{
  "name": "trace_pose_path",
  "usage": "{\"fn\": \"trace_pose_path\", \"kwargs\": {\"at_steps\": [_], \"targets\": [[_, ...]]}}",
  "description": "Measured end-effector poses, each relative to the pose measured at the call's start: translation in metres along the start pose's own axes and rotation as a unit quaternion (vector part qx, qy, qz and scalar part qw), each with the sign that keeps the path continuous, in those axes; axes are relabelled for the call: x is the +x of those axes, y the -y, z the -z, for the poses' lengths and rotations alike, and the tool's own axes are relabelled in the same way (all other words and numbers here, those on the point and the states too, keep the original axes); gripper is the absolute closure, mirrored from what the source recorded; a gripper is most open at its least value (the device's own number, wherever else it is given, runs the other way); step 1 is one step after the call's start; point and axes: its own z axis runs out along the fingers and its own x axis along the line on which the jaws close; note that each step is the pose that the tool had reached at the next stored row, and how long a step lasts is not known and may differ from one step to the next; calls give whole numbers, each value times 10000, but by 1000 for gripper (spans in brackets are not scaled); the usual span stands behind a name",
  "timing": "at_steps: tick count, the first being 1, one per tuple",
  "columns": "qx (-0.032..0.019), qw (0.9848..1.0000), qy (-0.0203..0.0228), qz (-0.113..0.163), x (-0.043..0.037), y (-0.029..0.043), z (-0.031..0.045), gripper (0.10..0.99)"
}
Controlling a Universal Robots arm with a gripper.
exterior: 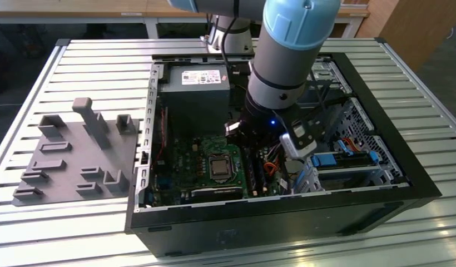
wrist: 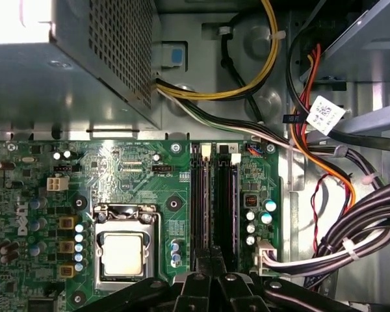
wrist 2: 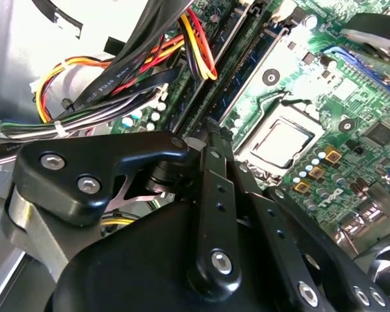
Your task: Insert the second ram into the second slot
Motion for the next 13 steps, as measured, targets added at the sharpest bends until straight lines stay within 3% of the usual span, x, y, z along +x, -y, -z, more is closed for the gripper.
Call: {"fn": "trace_pose_path", "kwargs": {"at_steps": [13], "targets": [[7,10000,14,0,-2,4,-74,980]]}}
